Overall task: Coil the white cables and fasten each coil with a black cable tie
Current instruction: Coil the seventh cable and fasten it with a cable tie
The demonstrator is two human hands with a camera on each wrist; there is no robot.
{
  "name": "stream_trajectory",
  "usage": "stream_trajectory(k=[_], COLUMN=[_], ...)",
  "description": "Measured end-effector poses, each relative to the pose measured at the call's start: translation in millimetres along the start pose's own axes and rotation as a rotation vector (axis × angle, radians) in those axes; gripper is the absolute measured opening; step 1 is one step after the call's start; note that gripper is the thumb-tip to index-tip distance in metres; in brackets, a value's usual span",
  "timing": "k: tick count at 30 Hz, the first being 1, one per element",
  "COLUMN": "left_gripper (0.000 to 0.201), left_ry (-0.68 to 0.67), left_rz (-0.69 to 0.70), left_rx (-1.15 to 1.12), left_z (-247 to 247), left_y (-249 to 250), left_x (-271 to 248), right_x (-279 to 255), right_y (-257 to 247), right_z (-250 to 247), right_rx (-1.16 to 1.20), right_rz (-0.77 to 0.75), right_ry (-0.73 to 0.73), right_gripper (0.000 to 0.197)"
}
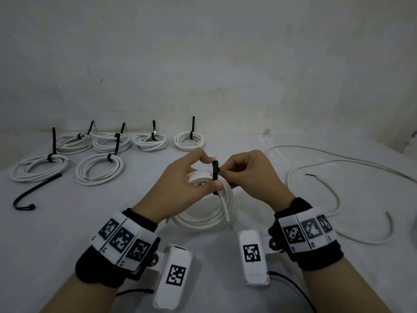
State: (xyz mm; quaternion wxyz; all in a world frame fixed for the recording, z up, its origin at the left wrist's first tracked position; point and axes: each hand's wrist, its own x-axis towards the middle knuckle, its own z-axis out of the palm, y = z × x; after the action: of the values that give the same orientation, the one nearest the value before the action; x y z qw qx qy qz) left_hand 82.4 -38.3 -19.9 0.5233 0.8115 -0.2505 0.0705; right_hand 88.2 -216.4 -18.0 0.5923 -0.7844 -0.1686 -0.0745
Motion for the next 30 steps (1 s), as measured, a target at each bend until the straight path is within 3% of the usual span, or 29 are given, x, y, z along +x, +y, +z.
stream_trajectory(k=[10, 18, 22, 26, 30], left_gripper=[0.029, 0.036, 0.039, 0.044, 0.036], left_ry=[0.01, 0.011, 0.032, 0.032, 0.017], left_rz=[0.016, -0.002, 0.011, 0.024, -0.006], left_rx=[0.084, -0.006, -0.095, -0.132, -0.256], left_z=[-0.6, -2.4, -1.8, 1.3, 1.7], left_y=[3.3, 2.1, 2.9, 8.4, 9.9], left_x=[-2.2, -0.3, -0.9, -1.9, -0.8], right_x=[1.2, 2.4, 2.7, 1.0, 1.6], right_y=[0.5, 1.5, 0.7, 0.6, 3.7], right_z=[4.8, 8.4, 4.6, 4.6, 7.8], right_rx=[-0.003, 0.012, 0.118, 0.488, 0.674], right_rz=[-0.022, -0.029, 0.116, 0.36, 0.411], right_ry=[0.039, 0.052, -0.027, -0.17, -0.197], right_gripper=[0.011, 0.011, 0.013, 0.015, 0.018])
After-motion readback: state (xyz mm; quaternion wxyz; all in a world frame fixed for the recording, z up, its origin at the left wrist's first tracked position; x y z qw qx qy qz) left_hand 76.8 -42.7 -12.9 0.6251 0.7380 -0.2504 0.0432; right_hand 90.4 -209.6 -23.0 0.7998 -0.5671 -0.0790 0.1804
